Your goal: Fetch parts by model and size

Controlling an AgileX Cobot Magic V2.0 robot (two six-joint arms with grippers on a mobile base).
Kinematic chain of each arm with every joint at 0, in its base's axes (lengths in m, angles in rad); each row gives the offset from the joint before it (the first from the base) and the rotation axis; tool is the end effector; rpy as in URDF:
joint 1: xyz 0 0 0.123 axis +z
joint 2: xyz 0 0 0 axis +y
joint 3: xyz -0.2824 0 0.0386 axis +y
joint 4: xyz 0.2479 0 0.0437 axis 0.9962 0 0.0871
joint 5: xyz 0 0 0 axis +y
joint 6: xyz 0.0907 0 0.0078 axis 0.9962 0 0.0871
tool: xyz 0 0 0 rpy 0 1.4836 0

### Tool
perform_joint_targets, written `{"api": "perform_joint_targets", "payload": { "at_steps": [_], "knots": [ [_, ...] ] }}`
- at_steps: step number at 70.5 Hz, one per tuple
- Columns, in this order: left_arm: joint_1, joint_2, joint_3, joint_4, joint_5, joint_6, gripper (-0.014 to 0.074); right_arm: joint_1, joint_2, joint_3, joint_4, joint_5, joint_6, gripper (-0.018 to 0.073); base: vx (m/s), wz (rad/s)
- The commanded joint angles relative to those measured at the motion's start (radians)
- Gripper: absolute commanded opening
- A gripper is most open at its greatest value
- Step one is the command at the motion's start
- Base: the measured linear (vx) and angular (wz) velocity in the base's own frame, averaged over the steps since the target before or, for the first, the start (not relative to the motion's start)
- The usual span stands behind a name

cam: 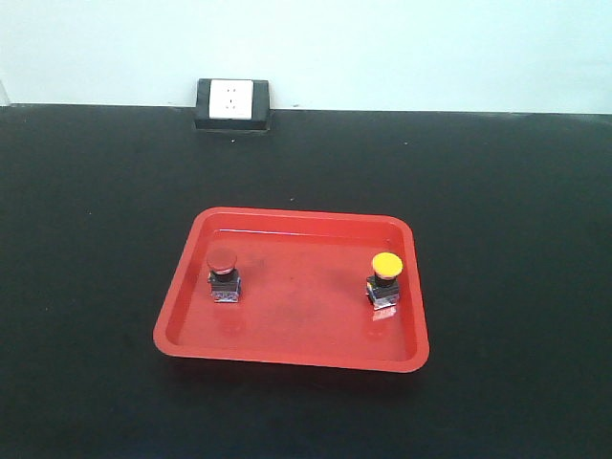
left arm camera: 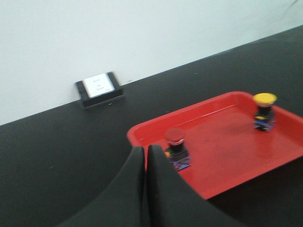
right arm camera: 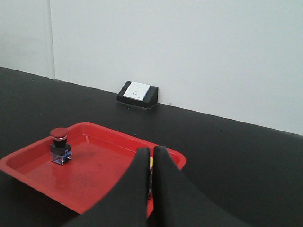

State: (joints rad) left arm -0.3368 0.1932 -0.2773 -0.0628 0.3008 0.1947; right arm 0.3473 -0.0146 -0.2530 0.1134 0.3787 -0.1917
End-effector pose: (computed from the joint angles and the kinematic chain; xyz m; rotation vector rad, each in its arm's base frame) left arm 0.0597 -0.0227 0.2676 0.4112 1.6521 -0.1666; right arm 0.0321 0.0157 0.2631 -0.3755 1.5527 0.2365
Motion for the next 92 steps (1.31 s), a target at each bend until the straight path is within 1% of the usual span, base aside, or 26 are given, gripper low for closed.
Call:
{"api": "perform_joint_targets", "payload": {
  "at_steps": [1,7,12,21,30,34,38,41,45,47,59,71,92],
  "knots": [
    [0.065,-0.012,0.04,0.006,-0.166,-0.047,-0.0008,-0.003,0.013,-0.025,0.0,-0.072,-0.001,-0.001,0.0,0.0],
    [0.123,-0.051,0.107,0.007,-0.251,-0.079,-0.0007,-0.003,0.013,-0.025,0.0,-0.072,-0.001,-0.001,0.0,0.0],
    [0.17,-0.082,0.151,0.012,-0.301,-0.083,-0.0007,-0.003,0.013,-0.025,0.0,-0.072,-0.001,-0.001,0.0,0.0],
    [0.249,-0.125,0.204,0.031,-0.339,-0.083,-0.0007,-0.003,0.013,-0.025,0.0,-0.072,-0.001,-0.001,0.0,0.0],
    [0.298,-0.168,0.247,0.032,-0.358,-0.084,-0.0007,-0.003,0.013,-0.025,0.0,-0.072,-0.001,-0.001,0.0,0.0],
    [0.31,-0.186,0.271,0.033,-0.381,-0.109,-0.0007,-0.003,0.013,-0.025,0.0,-0.072,-0.001,-0.001,0.0,0.0],
    [0.316,-0.207,0.291,0.033,-0.403,-0.145,-0.0007,-0.003,0.013,-0.025,0.0,-0.072,-0.001,-0.001,0.0,0.0],
    [0.319,-0.221,0.289,0.039,-0.379,-0.166,-0.0007,-0.003,0.013,-0.025,0.0,-0.072,-0.001,-0.001,0.0,0.0],
    [0.319,-0.22,0.289,0.063,-0.375,-0.182,-0.0007,-0.003,0.013,-0.025,0.0,-0.072,-0.001,-0.001,0.0,0.0],
    [0.319,-0.22,0.289,0.063,-0.371,-0.189,-0.0007,-0.003,0.013,-0.025,0.0,-0.072,-0.001,-0.001,0.0,0.0],
    [0.319,-0.22,0.289,0.063,-0.358,-0.186,-0.0007,-0.003,0.013,-0.025,0.0,-0.072,-0.001,-0.001,0.0,0.0],
    [0.319,-0.22,0.289,0.063,-0.308,-0.185,-0.0007,-0.003,0.013,-0.025,0.0,-0.072,-0.001,-0.001,0.0,0.0],
    [0.319,-0.22,0.289,0.063,-0.306,-0.185,-0.0007,-0.003,0.013,-0.025,0.0,-0.072,-0.001,-0.001,0.0,0.0]
  ]
}}
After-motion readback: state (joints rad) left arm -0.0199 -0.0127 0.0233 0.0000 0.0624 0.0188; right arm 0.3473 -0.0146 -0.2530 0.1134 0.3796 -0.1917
